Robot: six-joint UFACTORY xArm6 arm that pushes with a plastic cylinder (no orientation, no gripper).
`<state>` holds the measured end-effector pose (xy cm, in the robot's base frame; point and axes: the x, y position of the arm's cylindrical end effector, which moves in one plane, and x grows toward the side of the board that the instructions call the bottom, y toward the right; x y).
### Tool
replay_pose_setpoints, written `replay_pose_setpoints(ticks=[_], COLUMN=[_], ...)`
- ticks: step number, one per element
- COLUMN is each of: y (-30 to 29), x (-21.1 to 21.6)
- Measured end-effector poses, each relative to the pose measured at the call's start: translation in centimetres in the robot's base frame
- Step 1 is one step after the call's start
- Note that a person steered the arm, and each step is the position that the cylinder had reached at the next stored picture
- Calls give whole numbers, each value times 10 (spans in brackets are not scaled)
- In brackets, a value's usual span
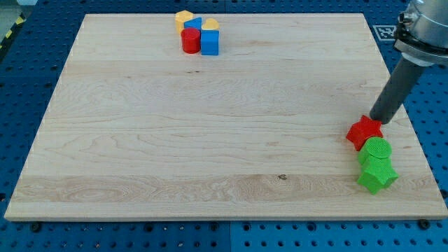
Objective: Push the yellow hexagon towards right
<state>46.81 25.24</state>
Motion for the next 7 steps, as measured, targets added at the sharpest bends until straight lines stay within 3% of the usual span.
replay_pose_setpoints(ticks=[1,3,5,7], y=[-3,-75,-218,-384], x=[-18,-51,-63,-111])
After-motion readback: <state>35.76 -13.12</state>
